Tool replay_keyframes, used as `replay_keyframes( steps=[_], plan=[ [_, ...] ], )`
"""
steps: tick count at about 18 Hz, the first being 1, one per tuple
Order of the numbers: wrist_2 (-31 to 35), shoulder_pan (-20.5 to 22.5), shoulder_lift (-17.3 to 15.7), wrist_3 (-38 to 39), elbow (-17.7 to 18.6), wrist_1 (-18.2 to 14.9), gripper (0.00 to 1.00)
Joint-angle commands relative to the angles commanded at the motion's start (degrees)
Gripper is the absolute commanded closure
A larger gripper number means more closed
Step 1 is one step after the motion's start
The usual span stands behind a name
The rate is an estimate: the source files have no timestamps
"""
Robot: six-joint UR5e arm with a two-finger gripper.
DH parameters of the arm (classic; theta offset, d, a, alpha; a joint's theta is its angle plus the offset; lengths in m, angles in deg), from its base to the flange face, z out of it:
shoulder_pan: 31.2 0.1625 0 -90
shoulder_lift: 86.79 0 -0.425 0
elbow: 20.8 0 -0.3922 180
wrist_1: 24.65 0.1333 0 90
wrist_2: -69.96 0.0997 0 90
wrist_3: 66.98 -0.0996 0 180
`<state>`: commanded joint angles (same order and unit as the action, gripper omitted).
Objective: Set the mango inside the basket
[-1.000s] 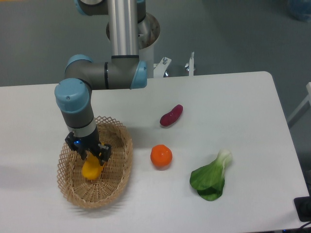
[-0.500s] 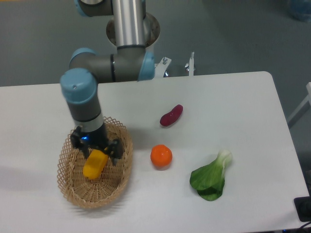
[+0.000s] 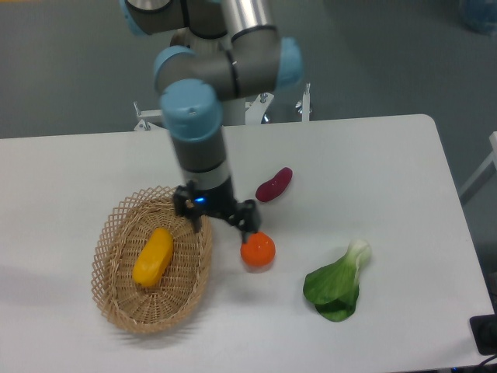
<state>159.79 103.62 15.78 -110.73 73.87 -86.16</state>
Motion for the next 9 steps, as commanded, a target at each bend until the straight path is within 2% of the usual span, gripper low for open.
replay_keyframes(
  steps=[2,5,9],
  plan=[
    [-2.7,1.8,-0.1,-2.4,-1.4,-0.9,0.00],
    [-10.7,4.6,-0.1,-3.2,-3.2,-2.3,0.00],
    [-11.5,4.8,-0.1,-3.3,-4.1,-4.0,0.00]
  ],
)
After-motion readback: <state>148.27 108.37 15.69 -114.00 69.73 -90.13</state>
